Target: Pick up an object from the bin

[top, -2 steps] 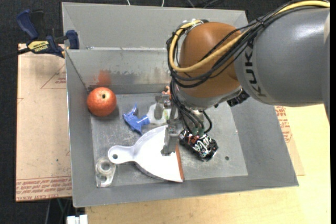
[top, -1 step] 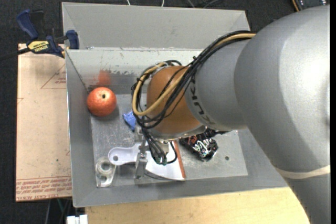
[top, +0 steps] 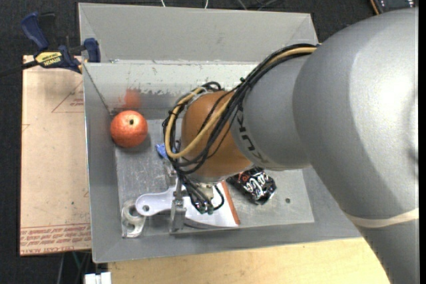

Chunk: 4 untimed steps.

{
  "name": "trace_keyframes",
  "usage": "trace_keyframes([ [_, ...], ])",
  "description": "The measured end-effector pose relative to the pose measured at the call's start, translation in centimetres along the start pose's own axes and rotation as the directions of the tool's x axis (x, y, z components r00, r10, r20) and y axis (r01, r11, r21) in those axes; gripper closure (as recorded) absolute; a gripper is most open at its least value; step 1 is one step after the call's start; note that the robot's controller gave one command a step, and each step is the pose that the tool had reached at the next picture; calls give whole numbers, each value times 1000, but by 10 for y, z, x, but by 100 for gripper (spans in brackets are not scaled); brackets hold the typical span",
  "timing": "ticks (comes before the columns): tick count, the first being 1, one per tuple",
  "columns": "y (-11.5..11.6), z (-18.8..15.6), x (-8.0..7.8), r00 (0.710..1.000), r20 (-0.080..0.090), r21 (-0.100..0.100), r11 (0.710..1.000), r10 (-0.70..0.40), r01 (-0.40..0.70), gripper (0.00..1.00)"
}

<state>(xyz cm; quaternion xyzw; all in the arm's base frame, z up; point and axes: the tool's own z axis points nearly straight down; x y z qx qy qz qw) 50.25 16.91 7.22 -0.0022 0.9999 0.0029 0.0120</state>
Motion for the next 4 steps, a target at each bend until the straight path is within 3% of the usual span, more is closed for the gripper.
trace_keyframes([
  [1,0,3,-11,989,1,-8,989,147,-147,0],
  [2,1,-2,-5,1000,7,-5,1000,16,-16,0],
  [3,1,3,-11,990,2,-10,990,143,-143,100],
  [4,1,3,-11,990,2,-10,990,143,-143,100],
])
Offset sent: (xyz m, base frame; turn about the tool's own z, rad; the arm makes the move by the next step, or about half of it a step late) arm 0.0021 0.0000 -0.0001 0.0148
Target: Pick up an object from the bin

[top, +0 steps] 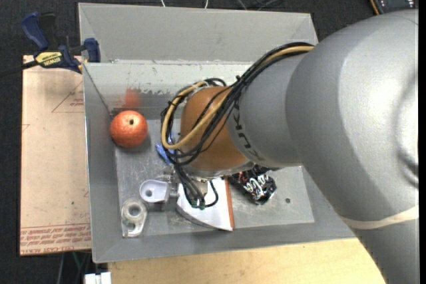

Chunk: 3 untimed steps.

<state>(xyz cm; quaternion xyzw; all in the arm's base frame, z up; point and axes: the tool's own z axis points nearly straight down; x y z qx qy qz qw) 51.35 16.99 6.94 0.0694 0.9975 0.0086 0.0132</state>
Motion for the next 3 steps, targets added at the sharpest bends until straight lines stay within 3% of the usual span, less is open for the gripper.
trace_keyframes([
  [1,0,-6,0,1000,0,0,1000,0,0,100],
  [2,0,-44,1,1000,-6,2,1000,-1,1,100],
  [3,2,-79,-2,1000,1,-1,1000,-1,1,100],
])
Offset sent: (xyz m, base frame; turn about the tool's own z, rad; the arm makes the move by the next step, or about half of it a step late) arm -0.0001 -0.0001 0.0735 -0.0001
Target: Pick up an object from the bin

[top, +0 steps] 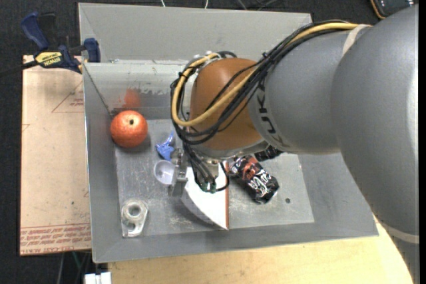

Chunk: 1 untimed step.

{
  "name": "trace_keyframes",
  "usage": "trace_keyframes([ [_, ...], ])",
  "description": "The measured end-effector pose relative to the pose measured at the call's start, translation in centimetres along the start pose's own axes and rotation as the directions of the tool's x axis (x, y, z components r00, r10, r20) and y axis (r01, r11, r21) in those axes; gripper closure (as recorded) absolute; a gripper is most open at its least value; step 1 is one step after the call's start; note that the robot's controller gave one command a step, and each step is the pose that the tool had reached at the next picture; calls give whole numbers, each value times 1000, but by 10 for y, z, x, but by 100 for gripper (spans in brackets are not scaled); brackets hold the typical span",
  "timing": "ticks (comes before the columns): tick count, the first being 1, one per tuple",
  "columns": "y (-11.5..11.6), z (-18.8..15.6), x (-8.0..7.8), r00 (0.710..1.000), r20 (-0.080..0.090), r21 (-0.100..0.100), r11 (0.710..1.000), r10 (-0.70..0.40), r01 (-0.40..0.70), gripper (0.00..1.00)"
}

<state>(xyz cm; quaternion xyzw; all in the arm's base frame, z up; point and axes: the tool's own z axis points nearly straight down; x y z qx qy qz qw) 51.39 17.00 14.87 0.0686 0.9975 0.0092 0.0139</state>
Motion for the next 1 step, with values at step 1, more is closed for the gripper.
trace_keyframes([
  [1,0,-15,0,1000,-2,1,1000,0,0,100],
])
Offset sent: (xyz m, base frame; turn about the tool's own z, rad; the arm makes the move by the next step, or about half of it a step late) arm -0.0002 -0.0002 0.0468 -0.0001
